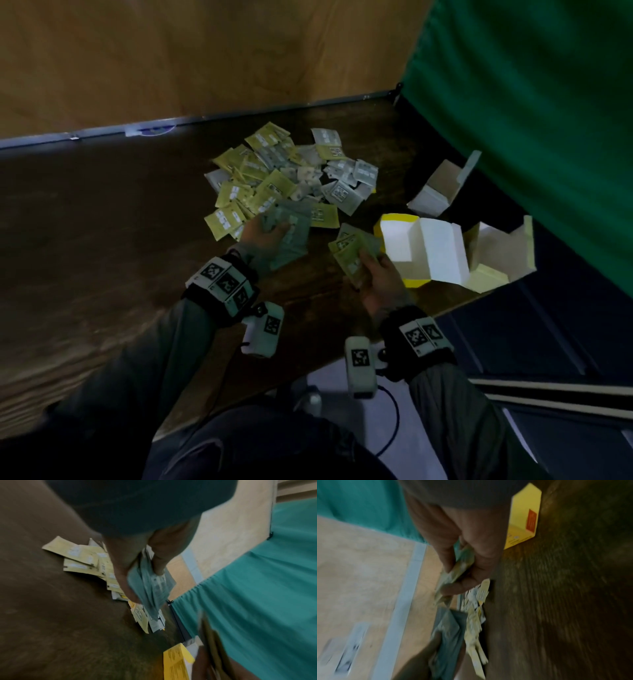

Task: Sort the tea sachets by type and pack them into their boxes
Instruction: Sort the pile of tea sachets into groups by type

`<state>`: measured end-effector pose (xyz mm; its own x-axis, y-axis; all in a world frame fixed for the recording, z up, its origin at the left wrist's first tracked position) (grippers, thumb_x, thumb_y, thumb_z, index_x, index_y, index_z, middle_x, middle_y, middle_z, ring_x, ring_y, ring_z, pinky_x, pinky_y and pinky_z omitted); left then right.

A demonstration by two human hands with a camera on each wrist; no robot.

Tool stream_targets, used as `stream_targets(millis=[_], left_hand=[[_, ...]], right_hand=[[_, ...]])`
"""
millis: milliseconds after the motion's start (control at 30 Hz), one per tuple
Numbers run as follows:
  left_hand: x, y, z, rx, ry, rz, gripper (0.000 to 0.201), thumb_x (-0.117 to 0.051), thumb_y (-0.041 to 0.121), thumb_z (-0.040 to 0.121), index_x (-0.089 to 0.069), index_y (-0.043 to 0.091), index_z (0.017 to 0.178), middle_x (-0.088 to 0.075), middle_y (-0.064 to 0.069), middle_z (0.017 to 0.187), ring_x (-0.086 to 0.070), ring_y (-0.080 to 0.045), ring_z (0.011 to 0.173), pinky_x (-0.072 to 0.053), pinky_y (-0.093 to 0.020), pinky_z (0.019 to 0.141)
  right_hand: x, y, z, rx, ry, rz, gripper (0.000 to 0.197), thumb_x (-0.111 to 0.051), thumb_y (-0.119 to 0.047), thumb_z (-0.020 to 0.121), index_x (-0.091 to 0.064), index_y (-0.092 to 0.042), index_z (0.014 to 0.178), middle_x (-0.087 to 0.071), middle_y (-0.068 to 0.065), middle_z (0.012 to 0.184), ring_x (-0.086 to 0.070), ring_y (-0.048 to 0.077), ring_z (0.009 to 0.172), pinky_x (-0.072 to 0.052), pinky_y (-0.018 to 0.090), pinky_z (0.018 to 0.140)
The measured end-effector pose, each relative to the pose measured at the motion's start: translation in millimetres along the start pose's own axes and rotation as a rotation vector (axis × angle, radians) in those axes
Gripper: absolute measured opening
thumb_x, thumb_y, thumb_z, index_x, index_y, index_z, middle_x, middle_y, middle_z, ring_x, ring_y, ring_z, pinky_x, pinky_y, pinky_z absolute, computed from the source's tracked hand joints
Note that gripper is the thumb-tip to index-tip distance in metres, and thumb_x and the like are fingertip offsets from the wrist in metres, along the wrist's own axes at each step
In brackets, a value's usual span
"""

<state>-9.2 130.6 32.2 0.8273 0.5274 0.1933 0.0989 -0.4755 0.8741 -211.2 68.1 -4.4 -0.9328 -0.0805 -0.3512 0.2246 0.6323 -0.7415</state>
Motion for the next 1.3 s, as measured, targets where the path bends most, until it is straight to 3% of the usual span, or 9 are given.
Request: stream_targets(millis=[200, 267, 367, 500, 733, 867, 967, 1200, 1300], left_hand=[[6, 0, -19, 0.13, -0.197, -0.188, 0.042, -0.049, 0.028, 0.096, -0.051, -0.001, 0.125, -0.057, -0.009, 0.106, -0.054, -0.024, 0.102, -0.046, -0.042, 0.092], [14, -6, -21, 0.093, -0.246, -0.145, 0.034, -0.056, 0.029, 0.092, -0.058, 0.005, 0.116, -0.06, -0.013, 0.115, -0.057, -0.029, 0.109, -0.047, -0.045, 0.094], [31, -13, -19, 0.093, -0.254, -0.049, 0.008, -0.065, 0.022, 0.086, -0.059, 0.02, 0.089, -0.064, -0.01, 0.103, -0.061, -0.031, 0.102, -0.05, -0.047, 0.091], [58, -29, -11, 0.14, -0.126, -0.224, 0.018, -0.069, 0.019, 0.082, -0.063, 0.007, 0.095, -0.067, -0.012, 0.102, -0.065, -0.026, 0.087, -0.055, -0.039, 0.077], [119, -40, 4, 0.172, 0.023, -0.272, 0.022, -0.071, 0.019, 0.08, -0.063, 0.009, 0.098, -0.065, -0.006, 0.092, -0.063, -0.022, 0.081, -0.052, -0.038, 0.079], [140, -39, 6, 0.147, 0.069, -0.336, 0.027, -0.073, 0.016, 0.078, -0.063, 0.007, 0.102, -0.067, -0.007, 0.093, -0.066, -0.022, 0.081, -0.058, -0.035, 0.068], [139, -34, 2, 0.104, -0.018, -0.27, 0.035, -0.072, 0.01, 0.078, -0.06, 0.002, 0.11, -0.066, -0.013, 0.105, -0.065, -0.029, 0.094, -0.055, -0.044, 0.081], [110, -33, -12, 0.032, -0.302, -0.299, 0.027, -0.061, -0.014, 0.077, -0.06, 0.009, 0.091, -0.068, -0.007, 0.083, -0.068, -0.018, 0.069, -0.058, -0.034, 0.062], [115, -34, -10, 0.084, -0.26, -0.278, 0.017, -0.058, -0.003, 0.085, -0.06, 0.013, 0.09, -0.07, 0.0, 0.077, -0.065, -0.017, 0.071, -0.057, -0.035, 0.063]], right_hand=[[-38, 26, -13, -0.012, 0.022, -0.234, 0.038, -0.071, -0.015, 0.081, -0.054, -0.009, 0.114, -0.064, 0.015, 0.107, -0.065, 0.025, 0.079, -0.056, 0.031, 0.055], [-51, 39, -17, -0.031, 0.012, -0.252, 0.039, -0.072, -0.016, 0.081, -0.057, -0.005, 0.115, -0.063, 0.019, 0.112, -0.065, 0.028, 0.085, -0.058, 0.035, 0.064], [-62, 50, -20, -0.089, -0.037, -0.215, 0.027, -0.063, -0.005, 0.087, -0.056, -0.005, 0.113, -0.064, 0.014, 0.098, -0.063, 0.018, 0.069, -0.053, 0.025, 0.051], [-70, 58, -18, -0.114, -0.019, -0.211, 0.015, -0.065, -0.004, 0.084, -0.061, -0.014, 0.094, -0.065, 0.008, 0.088, -0.062, 0.019, 0.071, -0.054, 0.027, 0.054], [-61, 80, -19, -0.145, 0.139, -0.422, 0.017, -0.062, -0.001, 0.086, -0.055, -0.009, 0.099, -0.062, 0.013, 0.096, -0.06, 0.022, 0.076, -0.052, 0.022, 0.045], [-71, 94, -16, -0.028, 0.111, -1.07, 0.056, -0.068, -0.02, 0.085, -0.042, -0.014, 0.135, -0.041, 0.013, 0.14, -0.047, 0.029, 0.122, -0.047, 0.033, 0.089], [-100, 81, -22, 0.188, 0.12, -1.207, 0.073, -0.064, -0.048, 0.082, -0.034, -0.022, 0.143, -0.024, 0.005, 0.152, -0.028, 0.024, 0.138, -0.033, 0.042, 0.109], [-147, 61, -24, 0.314, -0.124, -0.728, 0.023, -0.068, -0.01, 0.084, -0.062, -0.003, 0.105, -0.067, 0.018, 0.104, -0.066, 0.027, 0.088, -0.057, 0.044, 0.076], [-139, 64, -18, 0.288, -0.15, -0.783, 0.019, -0.065, -0.011, 0.087, -0.064, -0.004, 0.105, -0.069, 0.014, 0.096, -0.063, 0.014, 0.07, -0.053, 0.026, 0.058]])
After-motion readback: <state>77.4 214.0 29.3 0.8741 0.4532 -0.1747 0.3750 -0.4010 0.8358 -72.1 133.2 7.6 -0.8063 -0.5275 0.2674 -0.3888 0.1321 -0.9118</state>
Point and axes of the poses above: each hand's wrist, its own z-axis towards the middle knuckle, its own x-axis out of the back of the hand, y = z × x, the point moved 4 cm from there along z, towards the middle knuckle
